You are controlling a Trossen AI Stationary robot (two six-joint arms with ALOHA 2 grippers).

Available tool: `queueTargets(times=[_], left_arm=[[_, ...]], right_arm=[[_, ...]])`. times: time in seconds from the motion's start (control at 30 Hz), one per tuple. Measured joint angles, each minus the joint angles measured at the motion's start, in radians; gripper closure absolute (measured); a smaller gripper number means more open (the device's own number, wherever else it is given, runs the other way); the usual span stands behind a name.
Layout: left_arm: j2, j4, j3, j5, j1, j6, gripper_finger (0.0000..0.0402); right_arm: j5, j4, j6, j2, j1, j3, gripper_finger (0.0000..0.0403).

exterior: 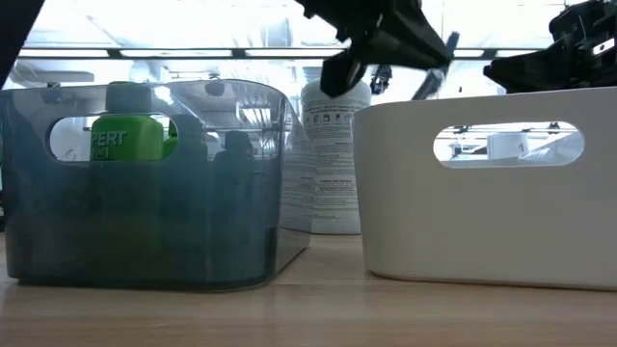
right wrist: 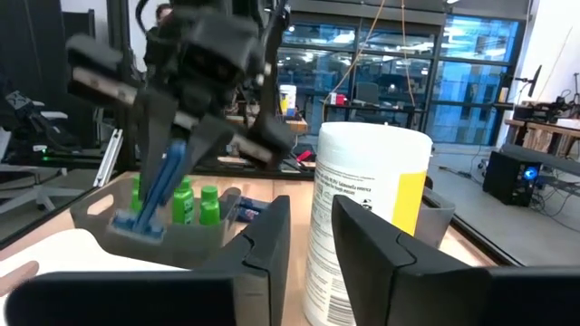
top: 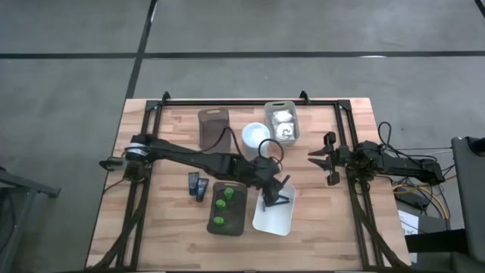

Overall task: Pick & Place Travel size toiletries
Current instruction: Put the blue razor into the white bin, then put the blue shave cream into the top black bin

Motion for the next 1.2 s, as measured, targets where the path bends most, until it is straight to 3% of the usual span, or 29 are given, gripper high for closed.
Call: queueTargets(times=[0.37,0.7,1.2], left_arm=[[0.08,-0.007,-0.002,0.054,0.001,-0.044,0.0364],[0.078,-0.009,-0.003,0.059,0.007,-0.051,0.0363],[0.078,-0.01,-0.003,0.06,0.021,-0.082,0.031]], right_arm=[[0.0,0.0,0.0,0.0,0.0,0.0,0.029],[0.0,0.0,0.0,0.0,0.0,0.0,0.0266],[0.0,0.0,0.0,0.001,0.0,0.0,0.0246]])
